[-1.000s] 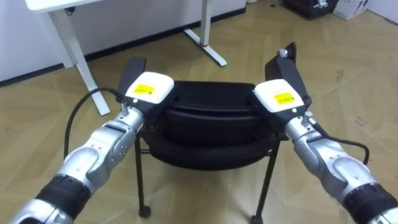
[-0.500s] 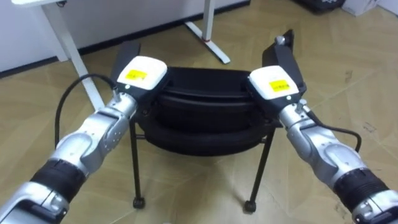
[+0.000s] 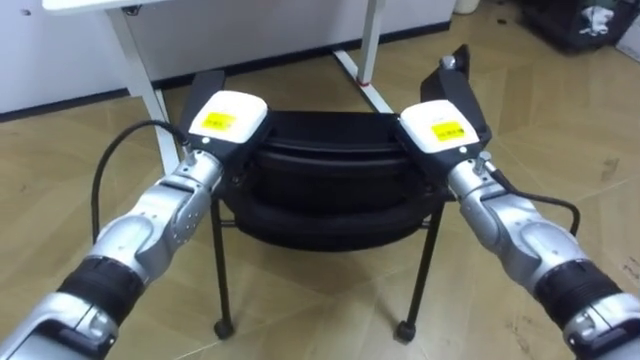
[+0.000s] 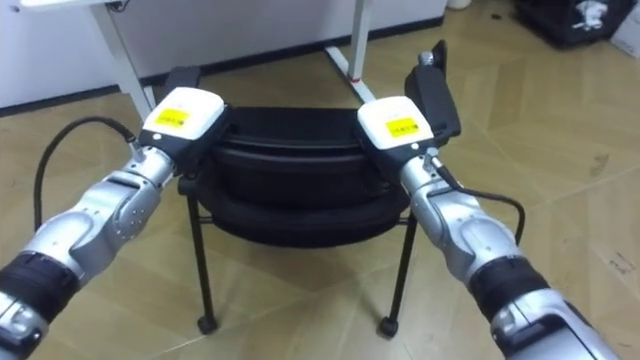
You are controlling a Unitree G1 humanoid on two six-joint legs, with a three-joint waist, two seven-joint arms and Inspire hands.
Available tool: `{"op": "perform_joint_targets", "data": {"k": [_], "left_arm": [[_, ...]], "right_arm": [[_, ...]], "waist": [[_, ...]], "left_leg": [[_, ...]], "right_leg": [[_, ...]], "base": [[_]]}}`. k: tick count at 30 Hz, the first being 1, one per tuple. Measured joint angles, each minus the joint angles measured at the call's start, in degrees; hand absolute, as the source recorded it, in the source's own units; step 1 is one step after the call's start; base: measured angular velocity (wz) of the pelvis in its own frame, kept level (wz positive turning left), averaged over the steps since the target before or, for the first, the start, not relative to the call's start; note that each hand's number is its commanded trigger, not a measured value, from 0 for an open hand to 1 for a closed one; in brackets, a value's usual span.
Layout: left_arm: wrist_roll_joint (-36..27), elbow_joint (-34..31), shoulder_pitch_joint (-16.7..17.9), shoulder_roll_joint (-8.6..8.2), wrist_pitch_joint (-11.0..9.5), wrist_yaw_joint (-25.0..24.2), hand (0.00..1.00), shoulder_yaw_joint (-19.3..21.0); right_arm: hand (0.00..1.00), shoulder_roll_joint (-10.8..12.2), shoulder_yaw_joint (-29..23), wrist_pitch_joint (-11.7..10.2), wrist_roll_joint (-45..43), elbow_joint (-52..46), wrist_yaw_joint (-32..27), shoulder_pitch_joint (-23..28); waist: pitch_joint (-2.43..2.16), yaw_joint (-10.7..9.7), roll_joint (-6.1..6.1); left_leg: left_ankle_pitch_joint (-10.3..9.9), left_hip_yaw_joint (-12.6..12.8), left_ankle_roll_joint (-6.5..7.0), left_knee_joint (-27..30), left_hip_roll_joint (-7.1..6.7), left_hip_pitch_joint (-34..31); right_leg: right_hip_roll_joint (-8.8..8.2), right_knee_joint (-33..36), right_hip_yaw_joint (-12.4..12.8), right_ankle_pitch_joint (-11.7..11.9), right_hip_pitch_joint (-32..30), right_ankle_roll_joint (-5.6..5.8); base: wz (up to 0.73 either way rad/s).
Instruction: Push chair
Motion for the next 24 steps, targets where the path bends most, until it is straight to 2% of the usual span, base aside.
{"op": "perform_joint_targets", "data": {"k": [1,2,3,4,5,6,7,8,9,12,14,15,16,17,19,22,24], "left_arm": [[0.0,-0.1,0.1,-0.05,0.1,0.0,1.00,-0.1],[0.1,-0.2,0.1,-0.05,0.2,0.0,1.00,-0.1],[0.1,-0.3,0.2,-0.05,0.2,0.0,1.00,0.0],[0.1,-0.2,0.3,-0.03,0.3,0.0,1.00,0.0],[0.1,-0.2,0.4,-0.11,0.3,0.0,1.00,0.1],[0.1,-0.4,0.6,-0.05,0.4,0.0,1.00,0.1],[0.1,-0.3,1.0,-0.04,0.5,0.6,1.00,0.2],[0.1,-0.4,1.4,0.00,0.6,0.9,1.00,0.3],[0.0,-0.4,1.4,-0.16,1.0,1.0,1.00,0.3],[0.0,-0.4,1.8,-0.84,1.6,1.7,1.00,0.3],[0.1,-0.6,2.0,-1.04,1.8,2.0,1.00,0.2],[0.2,-0.6,1.9,-1.16,2.0,2.2,1.00,0.1],[0.3,-0.7,1.9,-1.21,2.1,2.2,1.00,0.1],[0.4,-0.8,1.8,-0.96,2.1,2.3,1.00,0.1],[0.6,-1.7,1.6,-0.57,2.4,2.4,1.00,0.3],[0.7,-2.8,1.6,-0.28,2.9,2.4,1.00,0.1],[0.7,-4.1,1.8,0.16,3.7,2.1,1.00,0.2]], "right_arm": [[1.00,0.0,0.0,-0.2,0.2,0.3,0.0,0.0],[1.00,0.2,0.0,-0.3,0.3,0.5,0.0,0.1],[1.00,0.2,0.0,-0.3,0.3,0.5,0.0,0.1],[1.00,0.3,0.0,-0.4,0.3,0.6,0.0,0.1],[1.00,0.4,0.0,-0.4,0.3,0.7,0.0,0.1],[1.00,0.5,0.0,-0.4,0.2,0.7,0.0,0.1],[1.00,0.5,0.1,-0.4,0.2,0.7,0.0,0.1],[1.00,0.5,0.1,-0.4,0.2,0.7,0.0,0.1],[1.00,0.4,0.1,-0.4,0.1,0.6,-0.1,-0.1],[1.00,0.3,0.1,-0.1,-0.4,0.7,-0.2,0.0],[1.00,0.1,0.1,-0.3,-0.4,0.7,-0.4,0.1],[1.00,0.1,0.1,-0.2,-0.5,0.7,-0.7,0.1],[1.00,0.4,0.1,0.0,-0.5,0.9,-0.8,0.1],[1.00,0.4,0.1,0.0,-0.5,0.7,-0.9,0.1],[1.00,0.4,-0.3,0.1,-0.9,-0.1,-1.4,0.1],[1.00,0.2,-0.2,0.4,-0.9,-0.7,-1.7,0.1],[1.00,-0.1,-0.2,0.6,-0.7,-1.5,-2.0,0.1]], "waist": [[0.01,0.1,-0.01],[0.13,0.5,-0.21],[0.11,0.7,-0.37],[0.13,0.9,-0.46],[0.31,1.1,-0.78],[0.37,1.0,-0.97],[0.72,1.0,-1.63],[0.56,1.2,-1.37],[0.35,1.1,-0.99],[0.33,0.9,-0.50],[0.20,0.0,0.24],[0.35,-0.4,0.46],[0.03,-0.4,0.71],[0.18,-1.2,-0.12],[0.05,-1.5,-0.21],[-0.09,-1.7,-0.31],[-0.16,-1.9,-0.42]], "left_leg": [[1.0,0.0,0.27,1.5,0.52,-0.5],[3.3,-0.1,0.86,3.9,0.94,-1.6],[4.2,-0.1,0.83,4.9,1.16,-2.2],[6.1,-0.2,0.81,6.3,1.53,-2.8],[8.2,-0.1,0.75,7.2,1.52,-3.2],[8.9,0.0,0.78,7.4,1.51,-3.3],[9.9,0.2,0.83,7.6,1.53,-3.3],[9.6,0.2,0.81,7.3,1.32,-3.8],[8.4,0.4,0.84,5.7,0.81,-4.3],[6.4,2.0,0.46,-2.5,-1.27,-4.6],[6.7,4.5,0.42,-13.5,-2.88,-4.6],[8.2,5.6,2.04,-16.8,-3.68,-4.6],[8.4,5.9,2.19,-17.1,-3.89,-4.3],[8.8,6.4,2.72,-18.3,-4.86,-3.8],[8.8,6.5,2.94,-19.3,-5.80,-3.8],[8.4,6.6,3.36,-20.6,-6.33,-3.5],[7.7,7.8,3.97,-21.2,-6.69,-3.5]], "right_leg": [[0.25,0.1,-0.3,-0.5,0.6,-0.07],[0.40,0.4,-0.4,-1.4,1.4,-0.15],[0.47,0.6,-0.4,-1.8,1.6,-0.26],[0.66,0.6,-0.5,-2.4,2.3,-0.40],[0.58,0.5,-0.6,-2.6,3.0,-0.53],[0.52,0.5,-0.6,-2.5,3.3,-0.71],[0.39,0.4,-0.6,-2.7,3.9,-0.98],[0.44,0.1,-0.7,-2.8,4.2,-1.06],[0.47,-0.2,-0.7,-2.8,4.3,-1.08],[-0.12,-1.1,-2.0,-2.8,5.6,-1.10],[-0.22,-1.8,-3.2,-3.1,6.8,-0.37],[-0.33,-1.7,-3.4,-3.5,7.2,0.22],[-0.57,-1.8,-3.2,-3.7,7.4,0.56],[-1.17,-2.3,-3.2,-3.8,7.4,1.49],[-0.87,-3.5,-2.3,-3.3,7.0,2.57],[-0.60,-6.0,-2.2,-2.3,7.7,3.41],[-1.27,-6.9,-2.3,-2.1,7.8,4.09]], "base": [[0.13],[0.04],[0.00],[0.00],[0.05],[0.10],[0.13],[0.11],[0.05],[0.04],[0.20],[0.07],[0.13],[0.15],[0.07],[-0.01],[0.00]]}}
